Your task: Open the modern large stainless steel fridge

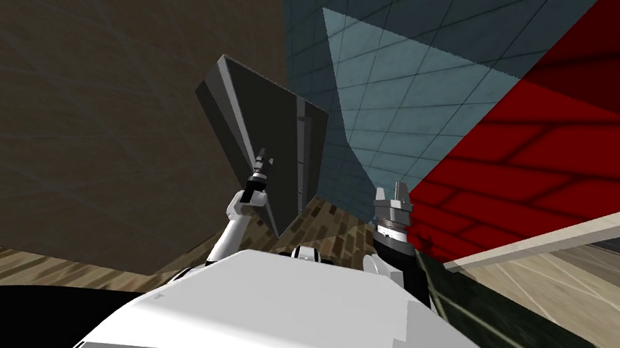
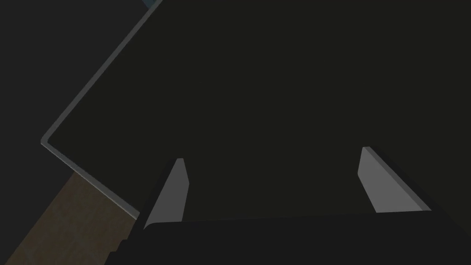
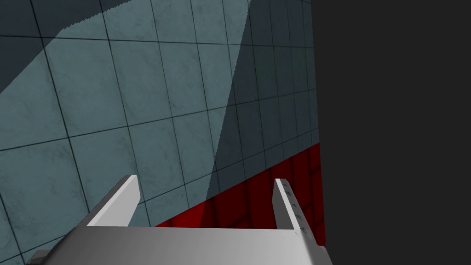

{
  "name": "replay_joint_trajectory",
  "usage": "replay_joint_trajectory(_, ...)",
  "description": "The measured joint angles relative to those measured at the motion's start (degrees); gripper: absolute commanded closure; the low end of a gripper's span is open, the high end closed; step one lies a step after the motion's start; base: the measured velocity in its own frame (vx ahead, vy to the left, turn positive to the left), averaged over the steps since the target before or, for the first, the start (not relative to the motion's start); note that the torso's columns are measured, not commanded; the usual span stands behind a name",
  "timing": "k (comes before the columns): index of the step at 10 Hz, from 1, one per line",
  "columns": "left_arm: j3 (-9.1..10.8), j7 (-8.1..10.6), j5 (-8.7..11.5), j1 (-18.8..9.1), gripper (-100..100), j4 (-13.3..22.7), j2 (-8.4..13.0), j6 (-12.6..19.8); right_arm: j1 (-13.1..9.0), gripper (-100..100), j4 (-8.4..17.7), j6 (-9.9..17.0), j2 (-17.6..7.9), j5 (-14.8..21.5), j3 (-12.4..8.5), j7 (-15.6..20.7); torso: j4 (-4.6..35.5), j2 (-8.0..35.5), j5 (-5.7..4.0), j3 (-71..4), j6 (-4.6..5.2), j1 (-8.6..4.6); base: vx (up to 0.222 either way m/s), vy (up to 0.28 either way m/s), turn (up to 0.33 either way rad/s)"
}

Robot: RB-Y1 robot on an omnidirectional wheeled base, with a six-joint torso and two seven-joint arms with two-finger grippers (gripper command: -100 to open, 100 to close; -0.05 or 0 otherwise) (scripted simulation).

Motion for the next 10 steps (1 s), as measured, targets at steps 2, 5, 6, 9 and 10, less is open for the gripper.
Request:
replay_joint_trajectory(2,0.72,1.81,-0.25,-3.30,-100,2.53,-0.04,2.28,0.00,0,0.00,0.00,0.00,0.00,0.00,0.00,-0.11,-0.37,-0.05,-0.26,0.04,-0.15,0.032,-0.106,0.071)
replay_joint_trajectory(5,1.60,3.92,-0.36,-7.91,-100,5.64,0.36,5.24,-0.01,0,0.00,0.00,0.00,0.00,0.00,0.00,-0.05,-0.26,0.02,-0.20,0.04,0.13,0.018,-0.048,0.038)
replay_joint_trajectory(6,1.91,4.72,-0.39,-9.73,-100,6.94,0.53,6.50,0.00,0,0.00,0.00,0.00,0.00,0.00,0.00,-0.08,-0.52,0.00,-0.38,0.04,0.16,0.027,-0.028,-0.009)
replay_joint_trajectory(9,2.76,6.62,-0.59,-13.53,-100,9.72,0.61,9.23,0.00,0,0.00,0.00,0.00,0.00,0.00,0.00,-0.17,-0.69,0.01,-0.50,0.04,0.16,0.020,-0.055,0.041)
replay_joint_trajectory(10,2.88,6.92,-0.54,-14.58,-100,9.70,0.82,10.09,0.00,0,0.00,0.00,-0.01,0.00,0.00,0.00,-0.11,-0.51,0.01,-0.37,0.07,0.18,0.010,-0.062,0.064)
